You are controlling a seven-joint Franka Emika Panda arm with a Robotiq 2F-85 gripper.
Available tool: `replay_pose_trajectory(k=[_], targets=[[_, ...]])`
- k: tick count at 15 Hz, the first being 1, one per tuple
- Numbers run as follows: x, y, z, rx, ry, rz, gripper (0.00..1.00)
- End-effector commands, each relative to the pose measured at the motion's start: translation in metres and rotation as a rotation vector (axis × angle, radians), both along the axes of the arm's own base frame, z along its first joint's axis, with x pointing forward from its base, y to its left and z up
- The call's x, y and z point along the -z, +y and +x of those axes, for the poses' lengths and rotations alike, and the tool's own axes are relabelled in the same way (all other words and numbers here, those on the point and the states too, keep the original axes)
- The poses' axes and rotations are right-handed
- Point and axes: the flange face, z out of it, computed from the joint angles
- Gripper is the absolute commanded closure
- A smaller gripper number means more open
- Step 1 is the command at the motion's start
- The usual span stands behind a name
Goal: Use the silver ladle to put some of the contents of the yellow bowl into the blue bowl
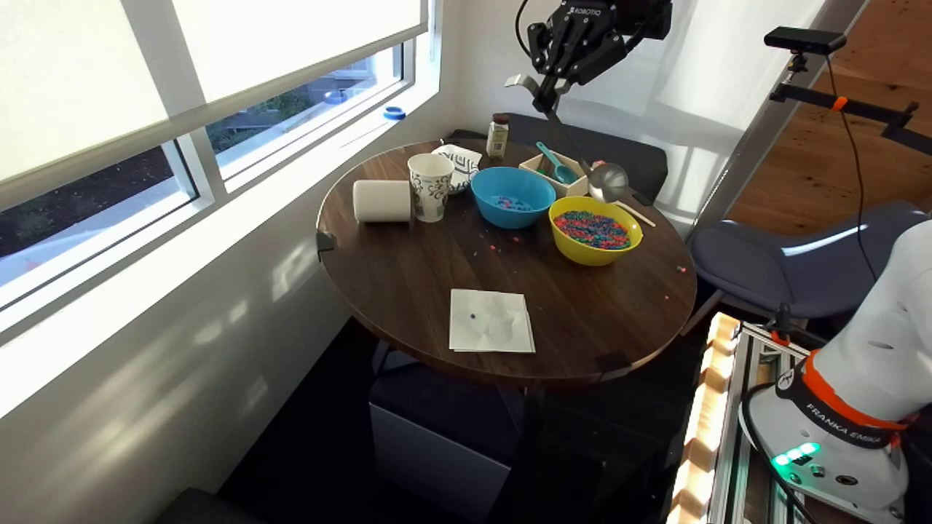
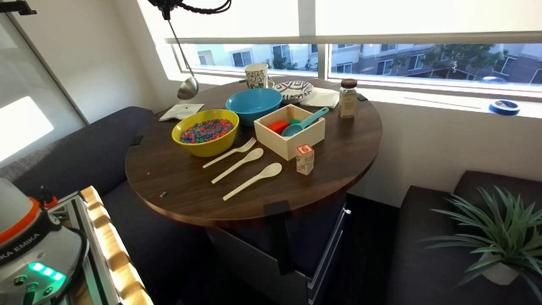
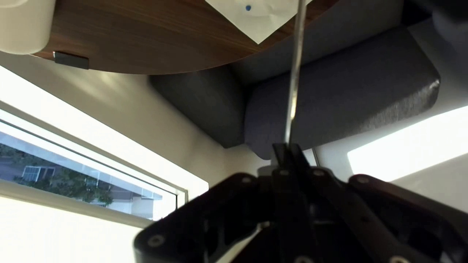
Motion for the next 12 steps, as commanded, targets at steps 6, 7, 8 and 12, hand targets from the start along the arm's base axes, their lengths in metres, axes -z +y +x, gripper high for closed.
replay_pose_trajectory(k=[6, 7, 8, 12], targets=[[0.048, -0.064, 0.025, 0.001, -0.02, 0.083, 0.99], [0.055, -0.065, 0.027, -0.002, -0.01, 0.084, 0.99], [0.064, -0.066, 0.03, -0.002, 0.001, 0.083, 0.99], [0.089, -0.063, 0.037, -0.015, 0.056, 0.074, 0.99]])
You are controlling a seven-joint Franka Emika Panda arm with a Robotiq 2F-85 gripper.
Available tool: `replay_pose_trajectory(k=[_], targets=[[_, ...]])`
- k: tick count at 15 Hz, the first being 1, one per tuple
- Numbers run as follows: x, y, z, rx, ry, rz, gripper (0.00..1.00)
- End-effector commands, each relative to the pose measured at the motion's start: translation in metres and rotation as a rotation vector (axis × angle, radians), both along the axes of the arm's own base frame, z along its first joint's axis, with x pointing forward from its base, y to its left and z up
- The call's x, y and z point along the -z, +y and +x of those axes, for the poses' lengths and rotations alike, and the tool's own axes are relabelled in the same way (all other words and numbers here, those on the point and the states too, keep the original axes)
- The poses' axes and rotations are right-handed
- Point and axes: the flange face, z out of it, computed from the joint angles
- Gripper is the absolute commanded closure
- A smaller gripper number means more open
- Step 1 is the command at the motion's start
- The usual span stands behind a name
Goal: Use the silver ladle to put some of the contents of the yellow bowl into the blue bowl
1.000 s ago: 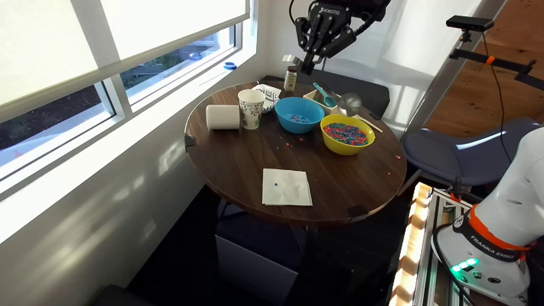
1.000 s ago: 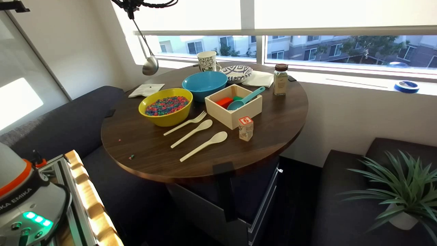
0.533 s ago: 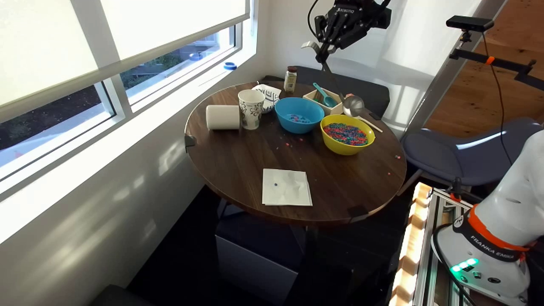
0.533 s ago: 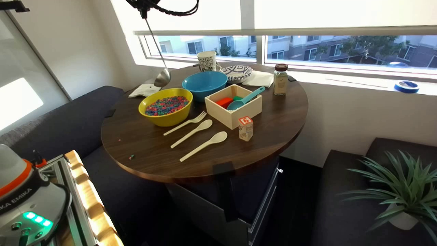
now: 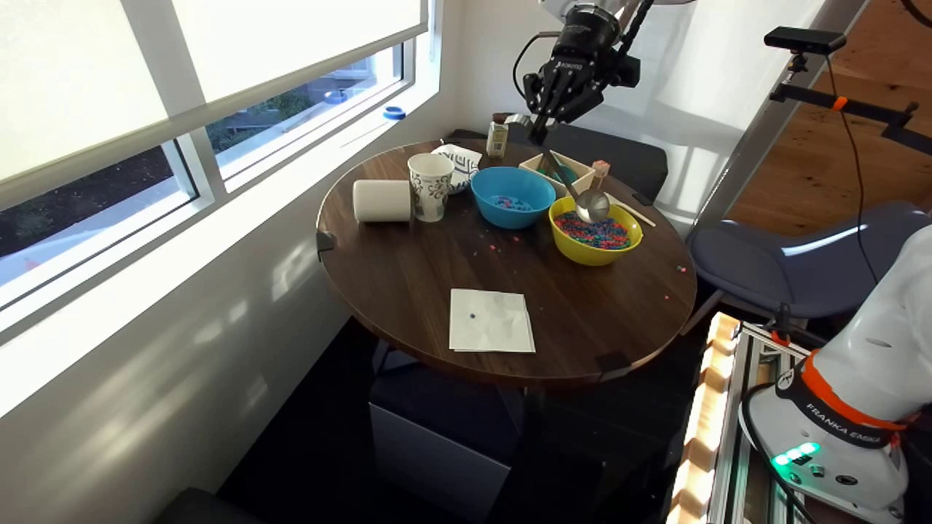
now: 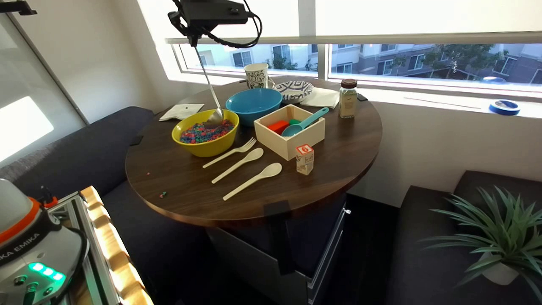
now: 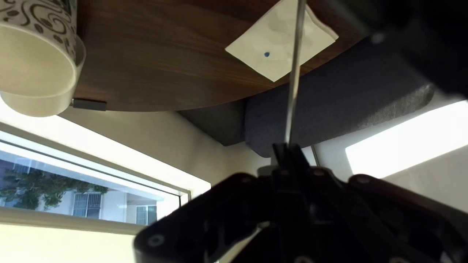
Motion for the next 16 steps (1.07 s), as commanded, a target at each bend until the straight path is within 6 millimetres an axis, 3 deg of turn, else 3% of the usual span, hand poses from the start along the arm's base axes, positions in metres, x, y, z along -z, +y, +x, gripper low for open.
replay_pose_trajectory(k=[1, 5, 6, 8, 13, 16], targets=[[0.016, 0.004, 0.008, -0.01, 0.031, 0.004, 0.99], [0.029, 0.016, 0.01, -0.021, 0.069, -0.037, 0.99], [0.031, 0.018, 0.01, -0.025, 0.067, -0.052, 0.71], [0.033, 0.021, 0.01, -0.036, 0.068, -0.069, 0.64], [0.028, 0.025, 0.008, -0.048, 0.067, -0.091, 0.26], [0.015, 0.029, 0.006, -0.057, 0.046, -0.097, 0.04]])
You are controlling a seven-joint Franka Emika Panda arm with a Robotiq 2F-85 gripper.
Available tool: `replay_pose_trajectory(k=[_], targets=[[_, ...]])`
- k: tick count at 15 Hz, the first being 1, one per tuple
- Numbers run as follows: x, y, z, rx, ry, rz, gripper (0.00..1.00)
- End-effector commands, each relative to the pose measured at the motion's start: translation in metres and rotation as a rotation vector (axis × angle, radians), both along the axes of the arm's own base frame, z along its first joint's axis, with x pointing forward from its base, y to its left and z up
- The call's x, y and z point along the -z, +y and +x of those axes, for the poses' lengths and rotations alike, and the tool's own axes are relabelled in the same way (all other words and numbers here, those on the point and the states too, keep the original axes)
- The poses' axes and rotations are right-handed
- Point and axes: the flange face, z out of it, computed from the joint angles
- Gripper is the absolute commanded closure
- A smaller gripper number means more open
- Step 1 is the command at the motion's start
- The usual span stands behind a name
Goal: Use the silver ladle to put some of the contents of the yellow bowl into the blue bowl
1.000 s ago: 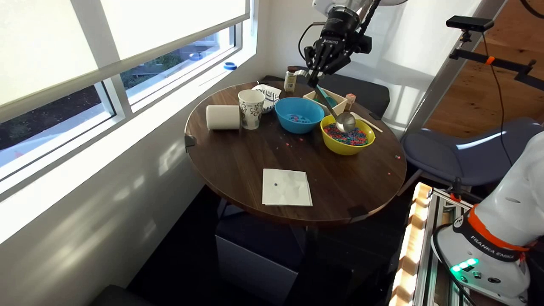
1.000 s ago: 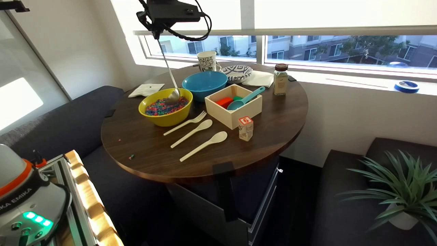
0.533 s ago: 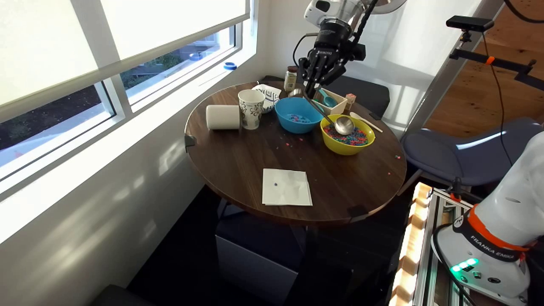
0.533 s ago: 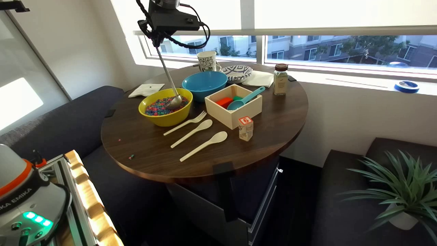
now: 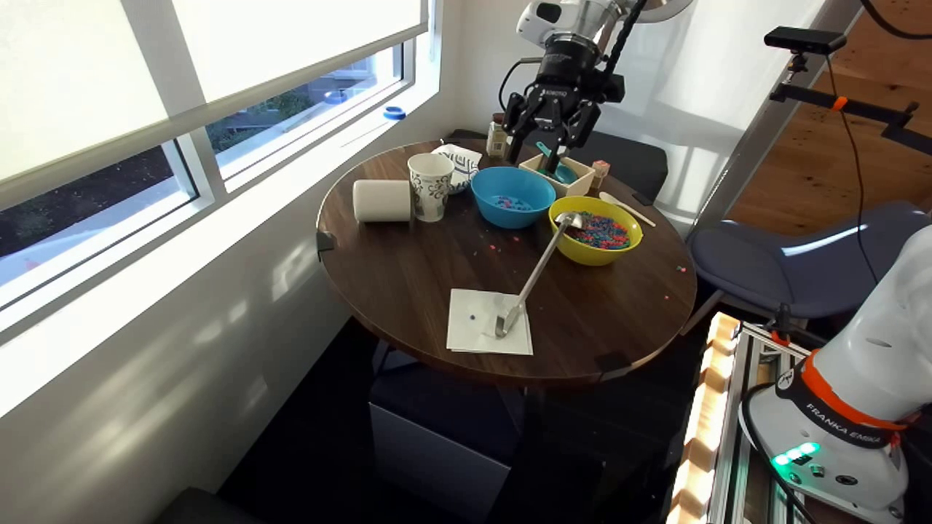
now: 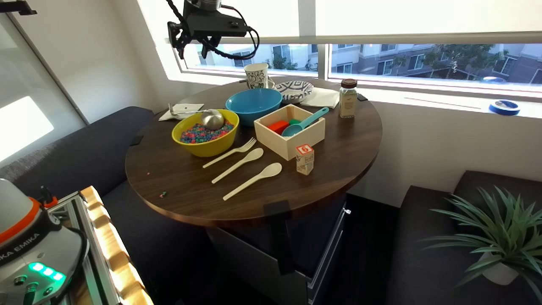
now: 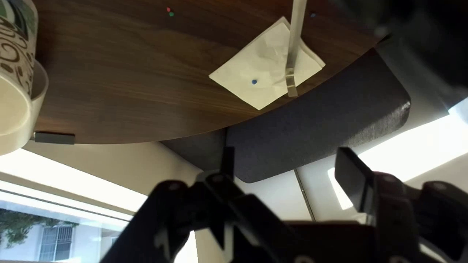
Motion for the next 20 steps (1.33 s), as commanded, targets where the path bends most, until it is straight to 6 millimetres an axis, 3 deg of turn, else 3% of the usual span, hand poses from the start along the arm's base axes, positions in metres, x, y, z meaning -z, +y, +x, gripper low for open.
replay_pose_trajectory(k=[1, 5, 8, 13, 15, 20], targets=[[-0.019, 0.004, -0.004, 0.003, -0.032, -0.029, 0.0], [-0.045, 0.007, -0.011, -0.008, -0.07, -0.016, 0.0], [-0.072, 0.008, -0.031, -0.036, -0.081, -0.046, 0.0], [-0.099, 0.0, -0.078, -0.161, -0.1, -0.312, 0.0], [-0.111, -0.001, -0.088, -0.176, -0.145, -0.427, 0.0], [-0.128, 0.0, -0.096, 0.074, -0.27, -0.514, 0.0]])
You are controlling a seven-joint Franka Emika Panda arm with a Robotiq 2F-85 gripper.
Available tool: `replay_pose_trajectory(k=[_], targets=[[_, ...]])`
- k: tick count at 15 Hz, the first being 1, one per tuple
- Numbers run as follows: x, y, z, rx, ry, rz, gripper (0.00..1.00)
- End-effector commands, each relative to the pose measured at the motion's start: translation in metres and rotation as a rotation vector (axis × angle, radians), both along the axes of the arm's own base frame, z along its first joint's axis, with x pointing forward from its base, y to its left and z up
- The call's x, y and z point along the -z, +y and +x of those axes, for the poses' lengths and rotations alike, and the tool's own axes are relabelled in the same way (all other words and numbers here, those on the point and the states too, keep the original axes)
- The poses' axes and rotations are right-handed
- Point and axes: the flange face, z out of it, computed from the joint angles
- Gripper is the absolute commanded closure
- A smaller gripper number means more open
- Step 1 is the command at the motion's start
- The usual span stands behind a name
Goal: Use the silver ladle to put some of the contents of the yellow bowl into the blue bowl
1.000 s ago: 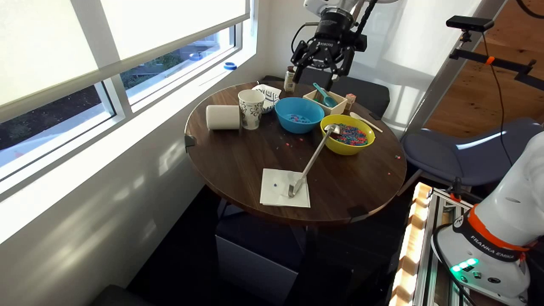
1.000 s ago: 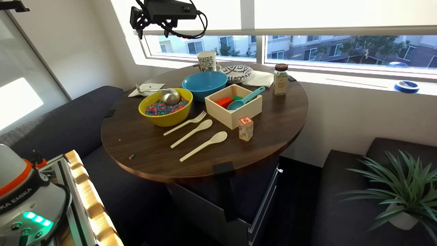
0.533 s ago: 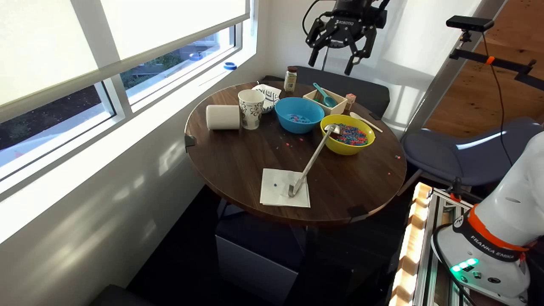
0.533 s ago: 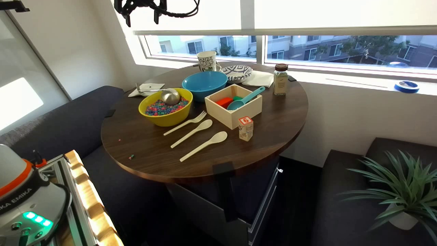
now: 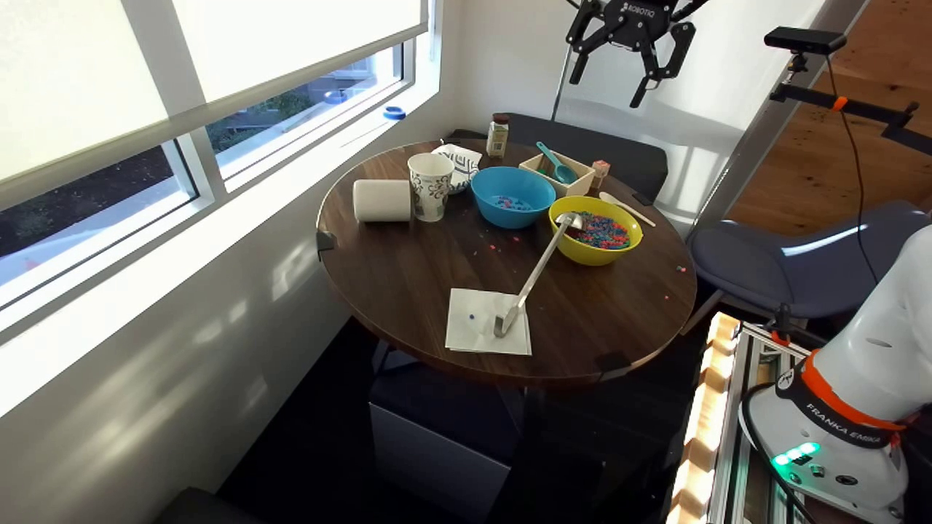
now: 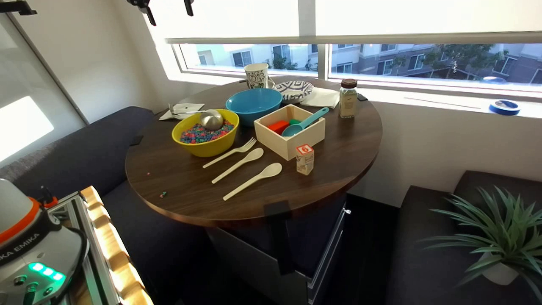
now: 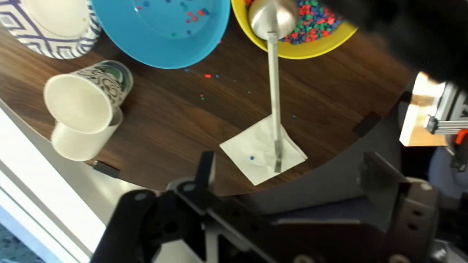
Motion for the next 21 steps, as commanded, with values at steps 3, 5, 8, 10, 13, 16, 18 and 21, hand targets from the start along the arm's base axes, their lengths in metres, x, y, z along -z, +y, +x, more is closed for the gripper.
replay_pose_trajectory(k=[3, 5, 8, 10, 13, 16, 18, 21], targets=[[-0.001, -0.009, -0.032, 0.296, -0.096, 0.011, 0.0], [0.001, -0.024, -0.049, 0.406, -0.078, 0.037, 0.0], [0.006, -0.05, -0.08, 0.574, -0.05, 0.064, 0.0], [0.012, -0.069, -0.102, 0.687, -0.039, 0.08, 0.0], [0.025, -0.096, -0.135, 0.858, -0.01, 0.106, 0.0], [0.027, -0.115, -0.162, 1.021, 0.021, 0.17, 0.0], [0.025, -0.115, -0.144, 0.949, 0.007, 0.158, 0.0], [0.022, -0.113, -0.144, 0.936, 0.0, 0.166, 0.0]])
